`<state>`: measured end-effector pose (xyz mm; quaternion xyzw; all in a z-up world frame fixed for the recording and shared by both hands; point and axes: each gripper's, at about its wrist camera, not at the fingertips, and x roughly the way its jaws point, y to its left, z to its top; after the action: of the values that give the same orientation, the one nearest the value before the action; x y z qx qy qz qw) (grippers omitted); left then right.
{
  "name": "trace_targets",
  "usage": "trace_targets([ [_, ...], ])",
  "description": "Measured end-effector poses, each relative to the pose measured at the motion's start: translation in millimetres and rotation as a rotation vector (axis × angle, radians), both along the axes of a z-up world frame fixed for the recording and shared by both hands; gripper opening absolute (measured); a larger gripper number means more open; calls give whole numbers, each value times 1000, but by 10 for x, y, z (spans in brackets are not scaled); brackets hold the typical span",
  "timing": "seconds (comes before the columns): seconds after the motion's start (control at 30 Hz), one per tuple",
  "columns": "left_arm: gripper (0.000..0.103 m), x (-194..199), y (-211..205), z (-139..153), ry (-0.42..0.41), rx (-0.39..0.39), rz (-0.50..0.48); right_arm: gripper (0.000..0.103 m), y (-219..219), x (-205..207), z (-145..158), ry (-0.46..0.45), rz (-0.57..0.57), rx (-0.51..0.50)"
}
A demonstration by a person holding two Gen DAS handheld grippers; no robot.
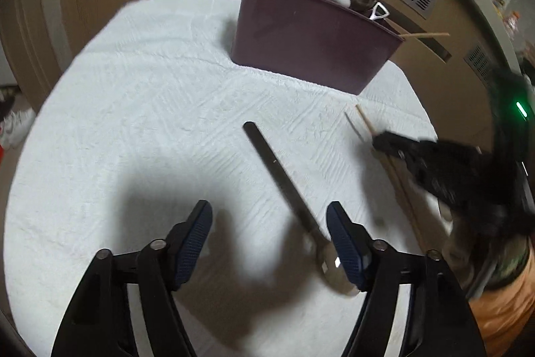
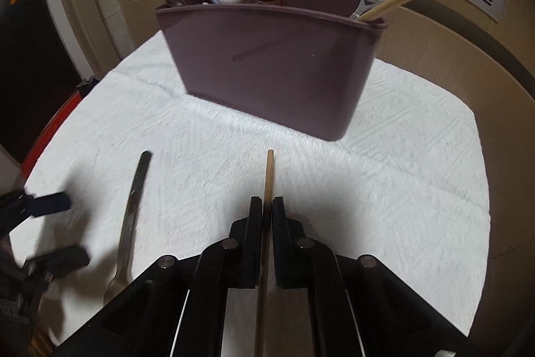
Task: Organize utensils
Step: 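Grasp the wooden chopstick with the right tool while the left tool grasps the dark spoon handle, then lift the dark spoon with the left tool while the right tool lifts the chopstick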
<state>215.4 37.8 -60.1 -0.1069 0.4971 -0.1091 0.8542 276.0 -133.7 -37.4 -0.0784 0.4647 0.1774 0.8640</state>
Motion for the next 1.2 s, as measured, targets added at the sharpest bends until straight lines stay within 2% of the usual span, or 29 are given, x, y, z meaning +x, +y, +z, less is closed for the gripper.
trace_targets([
  [0.1, 55, 227, -160, -46, 46, 41, 29, 6, -98, -160, 57, -15, 9, 18],
  [0.17, 54, 384, -267, -111, 81, 84, 45, 6, -182, -229, 76, -25, 4, 28],
  [0.23, 54, 510, -390, -117, 68, 164, 54, 6, -272, -266, 104, -35, 4, 35],
  [0.33, 51, 644, -507, -128, 60, 237, 43, 6, -384, -351, 111, -42, 8, 47],
  [0.37, 41, 663, -536, -120, 52, 263, 39, 6, -397, -366, 102, -41, 15, 48],
  [0.4, 17, 659, -546, -109, 43, 259, 26, 6, -420, -393, 102, -42, 17, 53],
  [0.47, 12, 604, -534, -85, 34, 215, -7, 6, -458, -422, 107, -44, 18, 68],
  [0.6, 12, 280, -486, 102, -74, 193, -36, 8, -460, -428, 129, -54, 18, 89],
  [0.67, 12, 125, -468, 235, -141, 200, -42, 21, -449, -425, 125, -60, 14, 75],
  [0.8, 12, -149, -374, 526, -250, 202, -26, 31, -370, -401, 97, -68, 17, 42],
  [0.87, 12, -208, -265, 648, -287, 180, -3, 50, -338, -372, 71, -51, 29, 37],
  [0.9, 12, -260, -216, 708, -307, 168, 10, 54, -341, -345, 57, -46, 25, 41],
  [1.0, 12, -281, -47, 838, -361, 164, 46, 51, -327, -271, 53, -45, 18, 42],
  [1.03, 12, -294, -12, 866, -374, 166, 52, 35, -283, -219, 47, -35, 29, 28],
  [1.07, 12, -317, 30, 887, -382, 164, 57, 26, -241, -179, 38, -25, 37, 18],
  [1.2, 12, -339, 187, 881, -401, 134, 77, 26, -54, 58, -51, 2, 18, -32],
])
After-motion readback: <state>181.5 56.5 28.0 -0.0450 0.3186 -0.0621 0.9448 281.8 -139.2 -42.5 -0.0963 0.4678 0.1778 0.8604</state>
